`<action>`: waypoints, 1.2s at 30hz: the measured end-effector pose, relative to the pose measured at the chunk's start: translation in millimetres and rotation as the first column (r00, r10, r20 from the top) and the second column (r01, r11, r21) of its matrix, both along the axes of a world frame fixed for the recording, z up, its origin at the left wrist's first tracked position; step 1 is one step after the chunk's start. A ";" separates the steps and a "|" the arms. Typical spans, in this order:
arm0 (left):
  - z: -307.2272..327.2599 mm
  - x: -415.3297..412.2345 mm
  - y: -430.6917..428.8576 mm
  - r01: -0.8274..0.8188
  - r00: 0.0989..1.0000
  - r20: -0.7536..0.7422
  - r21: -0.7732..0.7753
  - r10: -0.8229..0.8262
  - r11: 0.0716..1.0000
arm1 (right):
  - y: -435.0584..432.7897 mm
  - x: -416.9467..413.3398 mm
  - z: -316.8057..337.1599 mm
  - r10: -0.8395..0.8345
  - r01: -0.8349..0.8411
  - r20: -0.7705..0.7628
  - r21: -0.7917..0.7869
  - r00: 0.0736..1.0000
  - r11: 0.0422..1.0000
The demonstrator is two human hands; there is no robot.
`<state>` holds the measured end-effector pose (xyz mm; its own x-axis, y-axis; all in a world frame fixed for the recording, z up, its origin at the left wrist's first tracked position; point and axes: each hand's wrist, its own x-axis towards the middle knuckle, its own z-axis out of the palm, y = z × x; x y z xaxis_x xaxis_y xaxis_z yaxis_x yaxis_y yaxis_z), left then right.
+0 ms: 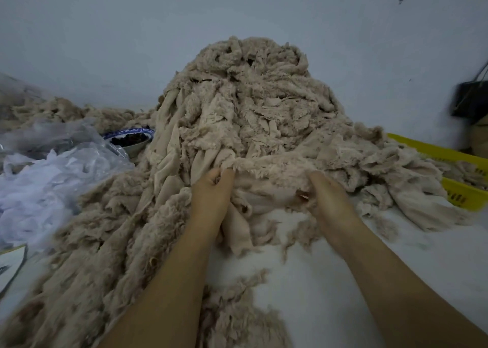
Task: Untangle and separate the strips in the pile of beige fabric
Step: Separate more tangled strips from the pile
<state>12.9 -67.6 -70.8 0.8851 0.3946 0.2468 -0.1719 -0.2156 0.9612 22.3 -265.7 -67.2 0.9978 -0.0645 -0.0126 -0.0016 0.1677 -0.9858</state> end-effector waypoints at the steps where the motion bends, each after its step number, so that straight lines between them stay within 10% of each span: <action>1: -0.4 -0.6 -0.9 0.022 1.000 -0.019 0.014 -0.021 1.000 | -0.1 0.7 1.5 0.034 -0.031 -0.012 0.174 0.999 0.984; 10: -1.4 -1.0 -2.6 0.161 0.985 -0.055 -0.059 -0.164 0.985 | -7.4 4.1 11.0 0.094 -0.039 -0.048 0.663 0.994 0.748; 14: -7.0 1.4 1.6 0.243 0.970 -0.068 0.214 -0.233 0.946 | -8.9 6.0 7.3 -0.008 0.033 -0.044 0.588 0.999 0.808; 18: -9.9 -0.2 -5.8 0.435 0.893 -0.182 0.583 -0.411 0.686 | -9.6 11.2 0.7 -0.110 0.093 0.016 0.419 0.994 0.903; 26: -1.6 -6.1 -7.6 0.478 0.826 -0.231 -0.196 -0.514 0.856 | 10.1 -12.3 8.9 0.384 -0.402 0.120 0.311 0.916 0.861; 31: 4.2 -4.5 -5.9 0.398 0.841 -0.094 -0.559 -0.533 0.728 | 20.3 -25.2 0.2 0.546 -0.532 0.080 -0.144 0.834 0.834; 36: 10.2 -4.9 -1.0 0.376 0.855 0.083 -0.779 -0.512 0.502 | 16.0 -18.2 2.1 0.405 -0.389 0.099 -0.149 0.909 0.909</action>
